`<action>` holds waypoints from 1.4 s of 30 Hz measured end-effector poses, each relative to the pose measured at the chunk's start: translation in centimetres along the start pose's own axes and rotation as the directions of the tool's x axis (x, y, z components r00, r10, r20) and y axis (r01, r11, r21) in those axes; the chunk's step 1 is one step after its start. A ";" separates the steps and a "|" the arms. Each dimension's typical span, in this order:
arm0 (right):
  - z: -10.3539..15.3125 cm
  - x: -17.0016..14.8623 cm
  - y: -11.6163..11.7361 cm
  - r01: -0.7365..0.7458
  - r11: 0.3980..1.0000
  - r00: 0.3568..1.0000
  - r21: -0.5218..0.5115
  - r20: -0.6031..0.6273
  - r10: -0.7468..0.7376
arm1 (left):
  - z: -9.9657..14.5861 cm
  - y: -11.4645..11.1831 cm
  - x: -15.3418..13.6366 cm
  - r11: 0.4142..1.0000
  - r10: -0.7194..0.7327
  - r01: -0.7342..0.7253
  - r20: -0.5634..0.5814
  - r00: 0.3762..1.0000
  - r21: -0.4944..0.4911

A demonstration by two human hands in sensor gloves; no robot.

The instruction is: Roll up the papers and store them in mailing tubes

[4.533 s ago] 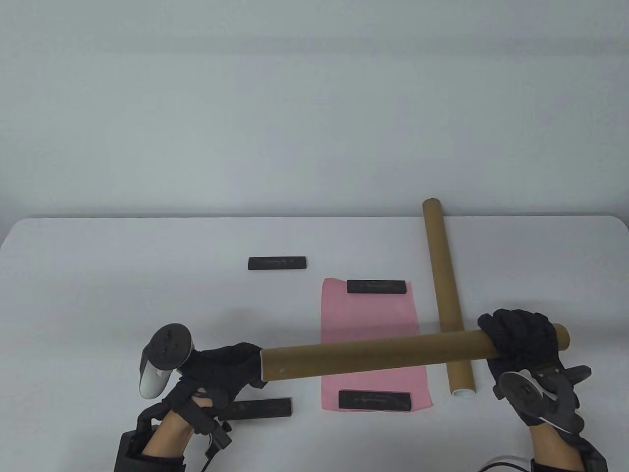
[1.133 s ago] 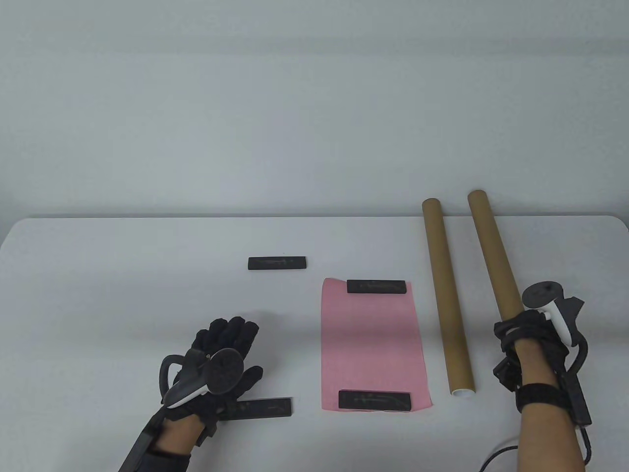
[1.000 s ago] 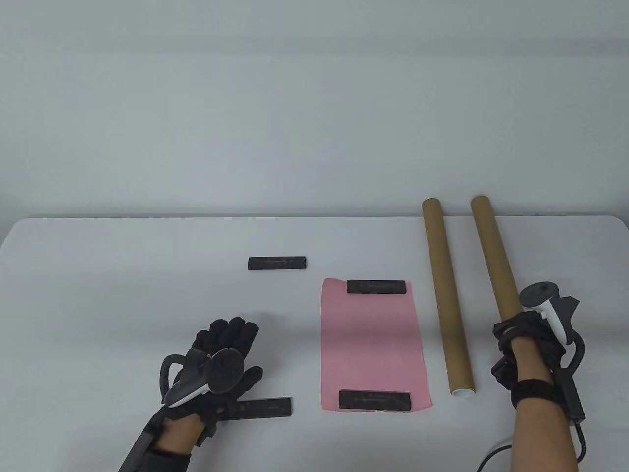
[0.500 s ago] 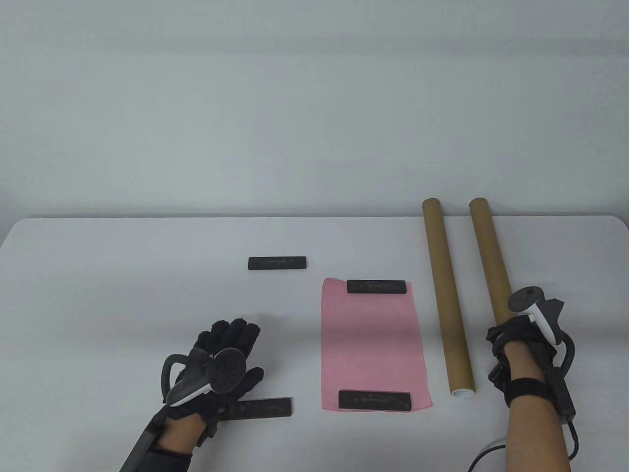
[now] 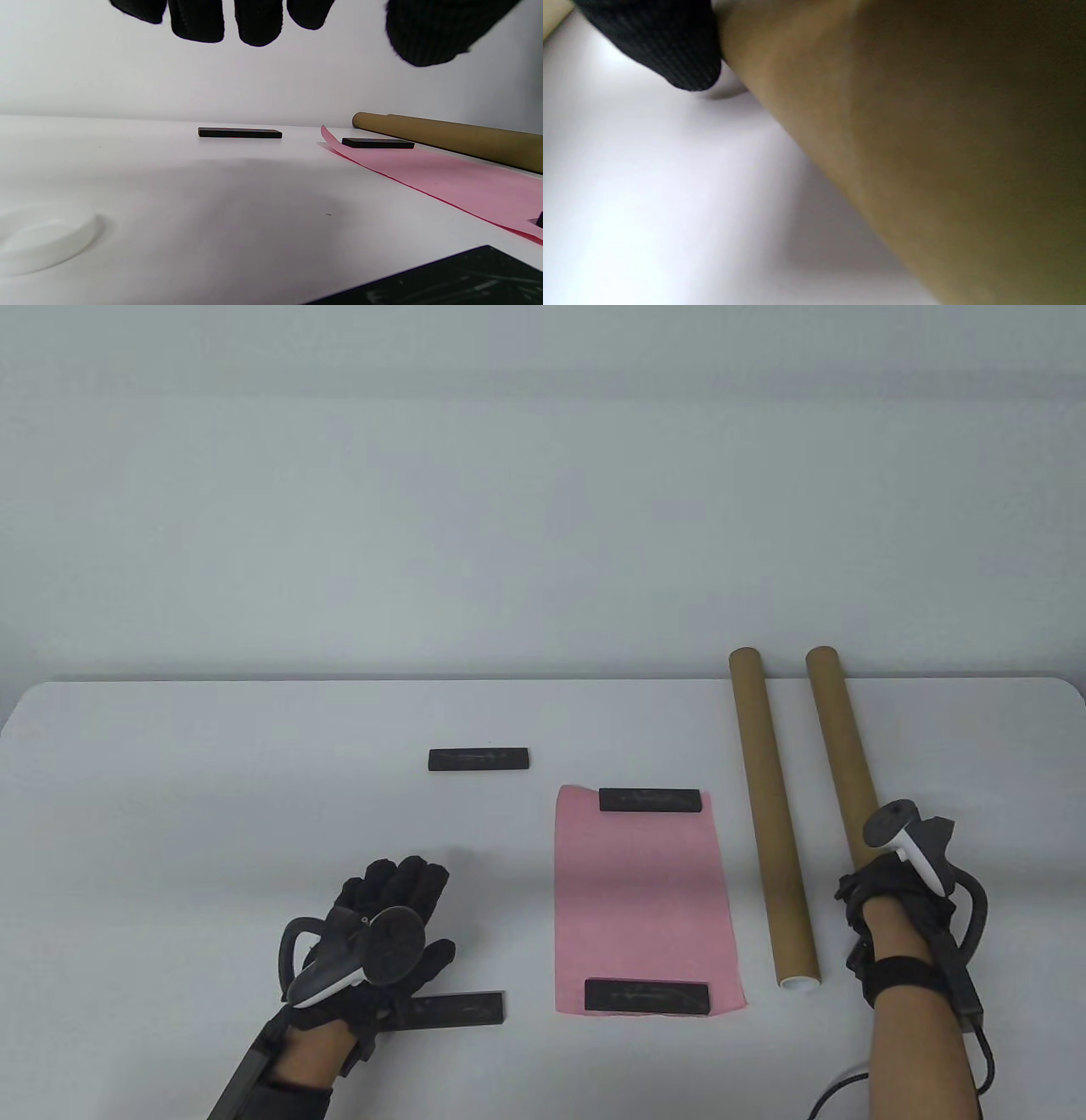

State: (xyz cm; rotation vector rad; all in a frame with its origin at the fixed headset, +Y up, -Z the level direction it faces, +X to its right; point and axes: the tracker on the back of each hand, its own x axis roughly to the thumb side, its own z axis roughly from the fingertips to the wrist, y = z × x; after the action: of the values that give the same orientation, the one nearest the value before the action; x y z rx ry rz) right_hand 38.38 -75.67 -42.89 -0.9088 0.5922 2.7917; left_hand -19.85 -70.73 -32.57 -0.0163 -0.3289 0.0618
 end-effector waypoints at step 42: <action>25.7 6.7 2.4 0.296 0.776 0.436 -0.557 0.802 0.409 | -2.5 -0.5 5.9 0.995 -0.076 0.084 0.129 0.989 -0.058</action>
State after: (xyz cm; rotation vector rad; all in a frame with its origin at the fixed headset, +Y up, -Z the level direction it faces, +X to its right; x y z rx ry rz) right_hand 18.69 -67.18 -27.12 0.7388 -0.5664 2.9434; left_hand -13.50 -70.84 -32.99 -0.0623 -0.4578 -0.0273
